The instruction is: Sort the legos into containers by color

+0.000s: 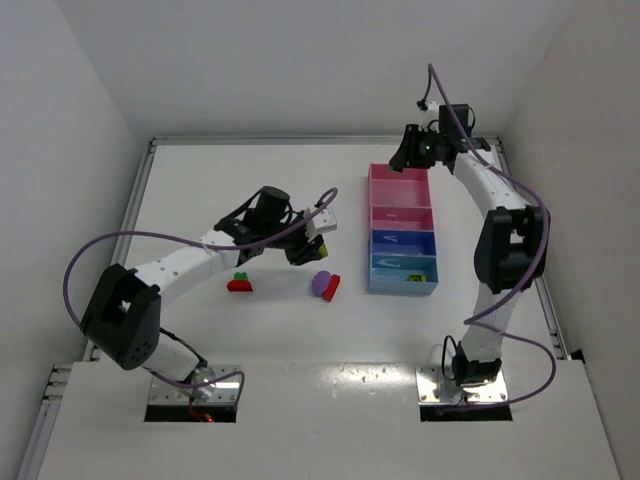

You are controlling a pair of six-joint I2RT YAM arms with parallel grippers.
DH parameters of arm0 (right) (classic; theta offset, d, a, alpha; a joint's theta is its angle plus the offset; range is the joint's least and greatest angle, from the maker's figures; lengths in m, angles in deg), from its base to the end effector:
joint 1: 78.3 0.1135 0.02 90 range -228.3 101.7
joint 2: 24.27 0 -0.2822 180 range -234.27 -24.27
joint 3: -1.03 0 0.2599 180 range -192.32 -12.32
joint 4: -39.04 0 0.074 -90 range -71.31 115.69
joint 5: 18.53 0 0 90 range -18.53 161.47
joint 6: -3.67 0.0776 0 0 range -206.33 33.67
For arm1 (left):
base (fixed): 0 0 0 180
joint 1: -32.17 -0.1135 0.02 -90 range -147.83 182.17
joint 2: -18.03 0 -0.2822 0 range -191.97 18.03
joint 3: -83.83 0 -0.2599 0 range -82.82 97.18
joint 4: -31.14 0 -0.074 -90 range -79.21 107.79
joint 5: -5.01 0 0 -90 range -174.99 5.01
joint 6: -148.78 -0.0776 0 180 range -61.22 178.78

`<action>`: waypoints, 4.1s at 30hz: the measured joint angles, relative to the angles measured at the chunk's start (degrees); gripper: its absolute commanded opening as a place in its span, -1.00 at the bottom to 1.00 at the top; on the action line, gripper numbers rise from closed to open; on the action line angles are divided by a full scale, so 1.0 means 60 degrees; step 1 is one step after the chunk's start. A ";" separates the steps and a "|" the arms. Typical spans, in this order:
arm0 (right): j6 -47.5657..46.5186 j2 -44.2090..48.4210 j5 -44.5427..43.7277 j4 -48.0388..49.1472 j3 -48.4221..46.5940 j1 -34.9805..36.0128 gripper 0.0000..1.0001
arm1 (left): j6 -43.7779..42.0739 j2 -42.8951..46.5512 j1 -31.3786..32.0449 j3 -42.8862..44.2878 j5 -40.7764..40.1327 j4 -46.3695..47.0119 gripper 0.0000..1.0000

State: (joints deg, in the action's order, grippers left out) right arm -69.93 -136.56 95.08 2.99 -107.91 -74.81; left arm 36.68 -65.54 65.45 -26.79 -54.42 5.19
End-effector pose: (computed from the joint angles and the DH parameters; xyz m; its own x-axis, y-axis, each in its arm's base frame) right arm 0.4958 0.0614 0.2673 -0.7107 0.2158 -0.6695 -0.1710 0.8702 0.4620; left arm 0.2693 -0.2240 0.2394 -0.1993 0.5183 -0.8317 0.9417 0.3362 -0.0162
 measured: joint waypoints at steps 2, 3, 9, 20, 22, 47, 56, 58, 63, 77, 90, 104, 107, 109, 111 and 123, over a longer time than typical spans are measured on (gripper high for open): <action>-0.0106 -0.0375 -0.0470 0.0055 -0.0084 -0.0025 -0.68 | 0.0062 -0.0036 -0.0022 0.0204 -0.0033 0.0004 -0.64; -0.0175 -0.0576 -0.0692 0.0062 -0.0149 -0.0022 -0.65 | 0.0084 -0.0080 -0.0029 0.0321 -0.0033 0.0015 -0.64; -0.0404 -0.1479 -0.1417 0.0149 -0.0503 -0.0007 0.28 | 0.0277 -0.0331 -0.0044 0.0827 -0.0058 0.0033 -0.61; -0.0641 -0.1333 -0.2014 0.0477 -0.0189 -0.0058 0.53 | 0.1282 -0.1453 0.0026 0.2280 0.0550 0.0317 -0.57; -0.0619 -0.0809 -0.2055 0.0576 0.0350 -0.0091 0.55 | 0.1461 -0.1858 0.0160 0.2630 0.0659 0.0463 -0.57; 0.0237 0.3712 -0.1457 0.0627 0.2626 -0.1504 0.58 | 0.2295 -0.4747 0.2255 0.4073 0.0925 0.1078 -0.15; 0.0266 0.3712 -0.1169 0.0619 0.2626 -0.1690 0.58 | 0.2277 -0.5020 0.2477 0.4226 0.0838 0.1009 0.33; 0.0266 0.3712 -0.1140 0.0623 0.2626 -0.1690 0.58 | 0.2306 -0.5020 0.2477 0.4262 0.0776 0.1009 0.37; 0.0266 0.3712 -0.1060 0.0623 0.2630 -0.1690 0.58 | 0.2539 -0.4947 0.2477 0.4280 0.0477 0.1100 0.37; -0.0484 0.3712 0.0929 0.0397 0.3140 -0.1683 0.58 | -0.2073 -0.2357 0.0233 0.4605 0.2004 -0.3344 0.46; -0.0634 0.3708 0.1668 0.0124 0.3315 -0.1683 0.61 | -0.7012 -0.2335 -0.0423 0.1410 0.1096 -0.4648 0.48; -0.0714 0.3552 0.1672 -0.0022 0.3362 -0.1687 0.61 | -0.7664 -0.2907 0.0084 0.1373 0.0936 -0.3373 0.68; -0.0725 0.3508 0.1672 -0.0033 0.3366 -0.1690 0.61 | -0.7664 -0.2914 0.0361 0.1373 0.0943 -0.3337 0.73; -0.0736 0.3490 0.1672 -0.0029 0.3366 -0.1690 0.61 | -0.7672 -0.2929 0.0535 0.1373 0.0947 -0.3311 0.79; -0.0736 0.3453 0.1672 -0.0026 0.3373 -0.1690 0.61 | -0.7668 -0.2965 0.0674 0.1377 0.0947 -0.3308 0.87; -0.0780 0.3402 0.1672 -0.0091 0.3486 -0.1690 0.61 | -0.7588 -0.3279 0.0820 0.1377 0.0929 -0.3162 0.97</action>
State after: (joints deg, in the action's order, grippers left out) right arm -74.60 -116.15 105.12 2.44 -86.99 -84.95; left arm -8.85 -85.21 70.37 -18.53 -48.85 -13.78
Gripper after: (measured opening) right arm 0.800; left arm 0.983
